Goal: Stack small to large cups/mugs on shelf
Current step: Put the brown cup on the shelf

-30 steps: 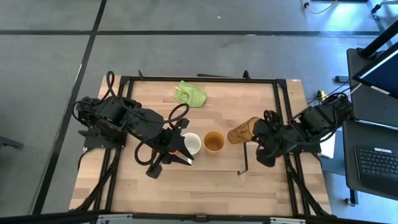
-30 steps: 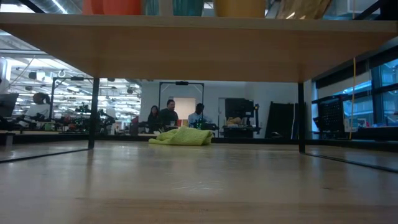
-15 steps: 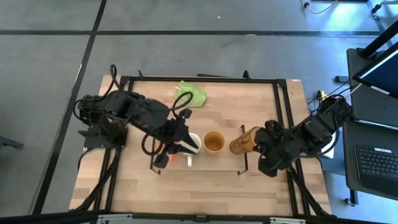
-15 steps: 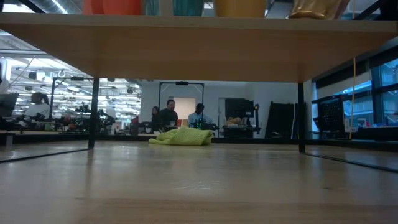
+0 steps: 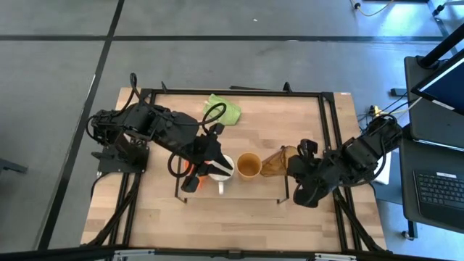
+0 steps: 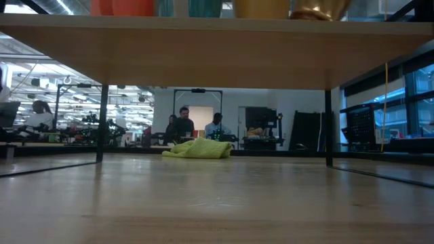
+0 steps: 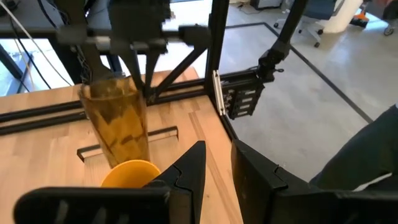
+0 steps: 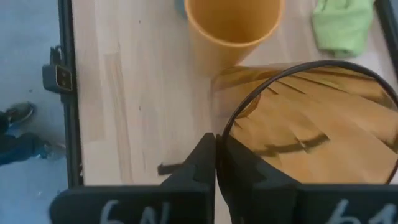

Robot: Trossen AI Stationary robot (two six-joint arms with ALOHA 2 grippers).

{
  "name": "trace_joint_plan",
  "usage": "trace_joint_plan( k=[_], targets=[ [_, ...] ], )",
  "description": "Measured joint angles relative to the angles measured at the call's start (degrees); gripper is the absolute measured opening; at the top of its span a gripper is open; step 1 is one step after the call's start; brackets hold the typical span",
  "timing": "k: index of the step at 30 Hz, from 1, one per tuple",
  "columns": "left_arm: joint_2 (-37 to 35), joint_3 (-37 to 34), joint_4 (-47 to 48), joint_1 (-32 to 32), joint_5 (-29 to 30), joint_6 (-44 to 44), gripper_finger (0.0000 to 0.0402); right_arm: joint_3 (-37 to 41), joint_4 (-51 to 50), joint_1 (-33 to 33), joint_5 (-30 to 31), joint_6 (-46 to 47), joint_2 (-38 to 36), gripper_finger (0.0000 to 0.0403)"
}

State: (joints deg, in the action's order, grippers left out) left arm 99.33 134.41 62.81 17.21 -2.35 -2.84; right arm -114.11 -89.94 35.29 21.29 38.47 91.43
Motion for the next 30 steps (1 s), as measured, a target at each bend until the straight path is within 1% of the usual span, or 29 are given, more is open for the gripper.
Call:
trace_joint_plan(
  k=[4, 11, 17, 24, 30],
  targets=[
    [0.0, 0.0, 2.0, 0.0, 0.2, -0.1, 0.0071, -2.8, -0.1, -1.0, -0.7, -3.8, 0.3, 0.0016],
    [0.0, 0.0, 3.0, 0.0, 0.3, -1.2, 0.0071, -2.8, -0.1, -2.1, -4.7, -5.9, 0.4, 0.0020],
    [0.0, 0.0, 3.3, -0.4, 0.3, -1.1, 0.0071, -2.8, -0.1, -2.1, -5.0, -9.8, 0.6, 0.0021],
    [0.0, 0.0, 4.3, -1.9, 0.4, -1.3, 0.0071, -2.8, -0.1, -2.1, -6.8, -14.8, 0.8, 0.0022],
    [0.0, 0.0, 4.3, -2.4, 0.4, -0.6, 0.0071, -2.8, -0.1, -2.1, -6.0, -18.2, 0.8, 0.0022]
  ],
)
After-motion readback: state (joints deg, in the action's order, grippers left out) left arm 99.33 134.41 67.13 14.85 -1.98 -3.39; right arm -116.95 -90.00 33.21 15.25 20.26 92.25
